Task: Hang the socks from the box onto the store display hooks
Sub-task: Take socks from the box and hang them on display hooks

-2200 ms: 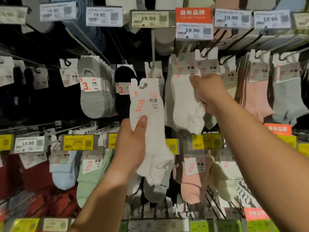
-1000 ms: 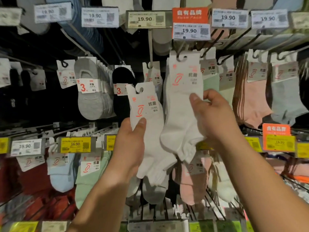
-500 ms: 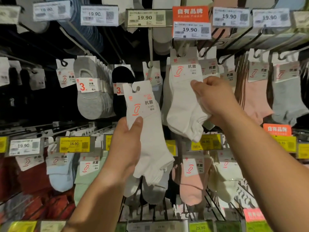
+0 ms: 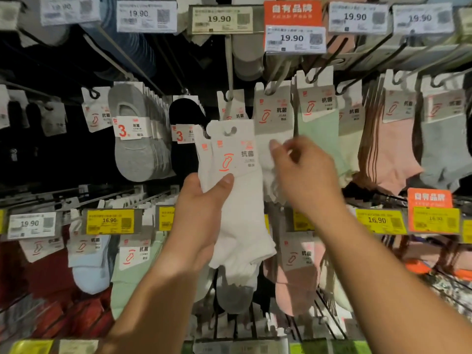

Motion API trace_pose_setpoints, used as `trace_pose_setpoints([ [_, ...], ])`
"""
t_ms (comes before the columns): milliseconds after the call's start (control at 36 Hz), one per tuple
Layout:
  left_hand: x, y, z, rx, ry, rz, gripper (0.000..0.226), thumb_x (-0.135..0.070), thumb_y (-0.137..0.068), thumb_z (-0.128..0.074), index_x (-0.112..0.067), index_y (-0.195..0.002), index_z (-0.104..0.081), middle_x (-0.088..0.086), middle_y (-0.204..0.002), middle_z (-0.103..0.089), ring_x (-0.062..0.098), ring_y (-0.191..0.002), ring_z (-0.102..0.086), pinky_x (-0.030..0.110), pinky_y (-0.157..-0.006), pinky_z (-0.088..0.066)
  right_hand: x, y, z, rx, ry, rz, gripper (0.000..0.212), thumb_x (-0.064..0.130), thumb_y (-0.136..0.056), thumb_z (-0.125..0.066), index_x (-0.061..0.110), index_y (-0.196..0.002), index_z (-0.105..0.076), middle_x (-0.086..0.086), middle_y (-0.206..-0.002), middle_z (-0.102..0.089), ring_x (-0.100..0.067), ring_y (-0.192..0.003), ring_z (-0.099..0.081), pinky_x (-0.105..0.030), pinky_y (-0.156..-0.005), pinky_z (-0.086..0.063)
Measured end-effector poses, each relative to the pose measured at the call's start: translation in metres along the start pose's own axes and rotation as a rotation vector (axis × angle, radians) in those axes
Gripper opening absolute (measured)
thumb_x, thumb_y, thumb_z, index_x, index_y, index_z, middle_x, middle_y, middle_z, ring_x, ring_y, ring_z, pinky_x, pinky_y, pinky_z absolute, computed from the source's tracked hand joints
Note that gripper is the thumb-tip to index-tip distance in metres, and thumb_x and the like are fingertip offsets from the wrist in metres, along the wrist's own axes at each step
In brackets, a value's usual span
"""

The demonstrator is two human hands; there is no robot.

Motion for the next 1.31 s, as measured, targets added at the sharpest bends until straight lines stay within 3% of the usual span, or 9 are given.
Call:
trace_pose_setpoints([
  [111, -0.003, -0.001, -0.012, 0.021, 0.021, -0.041, 0.036, -0.005, -0.093, -0.069, -0.004, -0.127, -0.056, 0.009, -0.114, -0.075, 0.026, -0.105, -0.073, 0.052, -0.095, -0.057, 0.002, 0.041, -0.031, 0.142, -0.455, -0.177, 0.027, 0.047, -0.089, -0.066, 0.022, -0.090, -0.057, 0.014, -0.066, -0.063, -0.001, -0.062, -0.059, -0.019, -0.056, -0.044],
  [250, -0.003, -0.006, -0.016, -0.048, 0.000, -0.057, 0.017, -0.028, -0.105, -0.052, -0.017, -0.116, -0.061, 0.003, -0.109, -0.077, 0.020, -0.100, -0.074, 0.049, -0.093, -0.058, -0.016, 0.037, -0.044, 0.171, -0.821, -0.381, 0.019, 0.022, -0.091, -0.069, 0.006, -0.084, -0.060, -0.014, -0.084, -0.073, -0.031, -0.079, -0.071, -0.049, -0.075, -0.059],
  [361, -0.003, -0.012, -0.007, -0.099, -0.067, -0.102, 0.017, -0.024, -0.107, -0.049, -0.022, -0.109, -0.065, -0.003, -0.109, -0.077, 0.016, -0.103, -0.073, 0.047, -0.099, -0.055, -0.023, 0.024, -0.023, 0.058, -0.879, -0.386, 0.018, 0.015, -0.094, -0.066, 0.002, -0.087, -0.055, -0.022, -0.078, -0.061, -0.023, -0.071, -0.057, -0.040, -0.067, -0.050],
  [472, -0.006, -0.015, -0.001, -0.128, -0.105, -0.132, 0.017, -0.026, -0.107, -0.049, -0.025, -0.104, -0.065, -0.006, -0.107, -0.077, 0.015, -0.100, -0.073, 0.045, -0.095, -0.057, -0.023, 0.002, 0.006, -0.027, -0.848, -0.271, 0.015, 0.017, -0.094, -0.065, 0.005, -0.087, -0.060, -0.031, -0.089, -0.066, -0.027, -0.077, -0.060, -0.043, -0.076, -0.051],
  [639, -0.009, -0.015, -0.006, -0.113, -0.101, -0.150, 0.017, -0.026, -0.107, -0.049, -0.023, -0.103, -0.065, -0.003, -0.104, -0.078, 0.017, -0.098, -0.074, 0.042, -0.089, -0.060, -0.004, -0.028, 0.030, -0.023, -0.820, -0.140, 0.007, 0.018, -0.094, -0.064, 0.013, -0.088, -0.063, -0.010, -0.093, -0.076, -0.029, -0.090, -0.073, -0.051, -0.084, -0.059],
  [889, -0.006, -0.015, -0.005, -0.122, -0.135, -0.156, 0.016, -0.028, -0.106, -0.051, -0.024, -0.099, -0.065, -0.004, -0.101, -0.078, 0.018, -0.096, -0.074, 0.047, -0.090, -0.059, 0.001, -0.055, 0.038, 0.016, -0.728, -0.169, 0.029, 0.022, -0.088, -0.070, -0.005, -0.093, -0.061, -0.026, -0.095, -0.072, -0.040, -0.087, -0.072, -0.061, -0.077, -0.057],
  [1028, -0.009, -0.016, 0.000, -0.120, -0.101, -0.163, 0.018, -0.026, -0.107, -0.050, -0.024, -0.100, -0.066, -0.004, -0.101, -0.078, 0.018, -0.096, -0.075, 0.045, -0.088, -0.059, -0.010, -0.064, 0.028, 0.034, -0.656, -0.194, 0.018, 0.017, -0.090, -0.069, 0.005, -0.082, -0.058, -0.019, -0.081, -0.066, -0.029, -0.073, -0.067, -0.041, -0.073, -0.056],
  [1139, -0.012, -0.017, 0.002, -0.131, -0.084, -0.174, 0.018, -0.027, -0.106, -0.050, -0.025, -0.100, -0.067, -0.006, -0.100, -0.078, 0.015, -0.093, -0.075, 0.038, -0.081, -0.060, -0.021, -0.088, 0.003, 0.022, -0.494, -0.259, 0.022, 0.028, -0.082, -0.070, 0.010, -0.076, -0.058, -0.012, -0.092, -0.071, -0.032, -0.087, -0.068, -0.047, -0.086, -0.058],
  [1306, -0.009, -0.021, -0.004, -0.112, -0.087, -0.184, 0.017, -0.025, -0.106, -0.051, -0.023, -0.105, -0.067, -0.003, -0.104, -0.078, 0.019, -0.098, -0.074, 0.038, -0.081, -0.061, -0.030, -0.103, -0.017, 0.042, -0.097, -0.283, 0.032, 0.040, -0.092, -0.061, 0.010, -0.103, -0.068, -0.010, -0.105, -0.068, -0.033, -0.095, -0.064, -0.044, -0.083, -0.057],
])
Point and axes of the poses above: each hand's wrist, its own y-axis away from the middle knuckle, its own z-axis out of the back of the hand, x = y × z, the point moved 3 cm from there along -y, towards the middle knuckle
